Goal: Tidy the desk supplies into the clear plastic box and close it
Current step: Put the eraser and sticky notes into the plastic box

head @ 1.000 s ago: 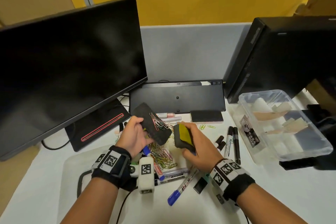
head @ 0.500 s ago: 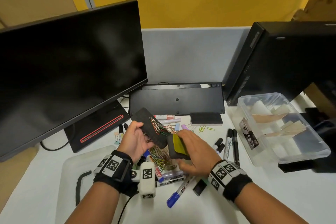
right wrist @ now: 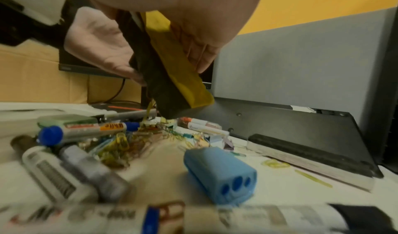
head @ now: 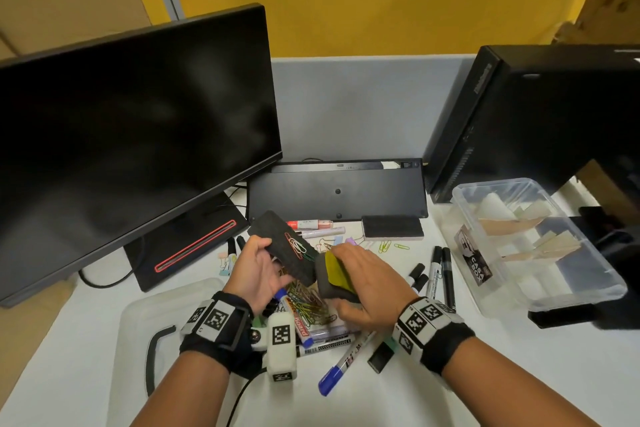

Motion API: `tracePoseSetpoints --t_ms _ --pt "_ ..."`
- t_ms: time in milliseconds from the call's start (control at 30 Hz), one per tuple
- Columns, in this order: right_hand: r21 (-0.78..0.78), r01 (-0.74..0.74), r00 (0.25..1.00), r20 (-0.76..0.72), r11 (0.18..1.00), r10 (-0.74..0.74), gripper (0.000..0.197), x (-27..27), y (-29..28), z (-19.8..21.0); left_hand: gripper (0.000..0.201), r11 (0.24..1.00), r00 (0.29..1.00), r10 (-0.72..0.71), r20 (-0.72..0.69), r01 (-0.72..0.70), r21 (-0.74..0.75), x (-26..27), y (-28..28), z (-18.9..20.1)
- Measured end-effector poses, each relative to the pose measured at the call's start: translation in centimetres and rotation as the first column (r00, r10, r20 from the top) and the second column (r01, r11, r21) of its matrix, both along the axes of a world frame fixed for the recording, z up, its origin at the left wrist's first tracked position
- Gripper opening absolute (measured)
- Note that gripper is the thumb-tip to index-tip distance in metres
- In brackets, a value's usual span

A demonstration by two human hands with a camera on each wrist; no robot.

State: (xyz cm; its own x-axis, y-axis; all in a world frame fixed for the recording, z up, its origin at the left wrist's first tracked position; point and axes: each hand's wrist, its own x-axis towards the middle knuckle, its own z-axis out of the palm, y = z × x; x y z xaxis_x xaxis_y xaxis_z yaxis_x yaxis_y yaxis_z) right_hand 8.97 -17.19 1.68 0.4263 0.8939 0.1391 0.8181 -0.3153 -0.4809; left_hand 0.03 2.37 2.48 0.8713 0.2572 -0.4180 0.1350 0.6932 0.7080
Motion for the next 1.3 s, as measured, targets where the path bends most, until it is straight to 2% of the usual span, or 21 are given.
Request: tracePoseSetpoints --t_ms 133,267,367,467,667,900,1000,1067,1167,1300 --pt "0.011 -0.036 0.993 -0.109 0.999 0.037 0.078 -1.3 1.0 0.6 0.043 1.000 1.000 -0.003 0.001 0.003 -0.012 0.2 -0.7 0.1" --pt "-0.063 -0.078 0.995 -0.063 0.995 0.074 0.085 -1.7 -0.3 -0.2 0.044 0.999 1.000 0.003 0.002 -0.003 -0.032 -0.2 -0.4 0.0" --pt "-0.087 -0.085 0.996 -0.022 0.993 0.083 0.079 -1.1 -1.3 -0.5 0.048 0.999 1.000 0.023 -0.016 -0.023 -0.043 -0.7 0.0 -0.4" --pt "-0.037 -0.045 0.999 -0.021 0.998 0.045 0.072 -0.8 -1.2 0.1 0.050 0.999 0.999 0.035 -0.021 -0.036 -0.040 -0.8 0.1 -0.5" --pt "0.038 -0.078 0.991 -0.103 0.996 0.082 0.080 -1.6 0.7 1.6 0.047 0.998 0.998 -0.048 -0.049 0.050 0.037 -0.2 -0.9 0.1" --pt "-0.072 -0.117 0.992 -0.046 0.991 0.114 0.077 -1.0 -0.1 1.2 0.045 1.000 1.000 -0.011 -0.012 0.011 0.006 -0.7 0.0 0.2" --pt "-0.052 -0.053 0.997 -0.053 0.997 0.050 0.072 -0.7 -0.1 1.4 0.049 1.000 0.999 -0.014 -0.030 0.014 0.017 -0.9 -0.1 -0.2" --pt "-0.004 -0.059 0.996 -0.071 0.998 0.058 0.071 -1.0 0.4 1.8 0.047 0.999 0.999 -0.029 -0.031 0.031 0.042 -0.8 -0.4 -0.2" --pt "0.006 -0.134 0.989 -0.068 0.991 0.134 0.077 -1.6 1.5 2.2 0.047 0.998 0.998 -0.038 -0.048 0.040 0.044 -0.5 -0.7 -0.2" --pt "-0.068 -0.133 0.990 -0.053 0.989 0.130 0.080 -1.2 1.4 2.4 0.043 0.998 0.999 -0.037 -0.035 0.038 0.052 -0.4 -0.2 0.2"
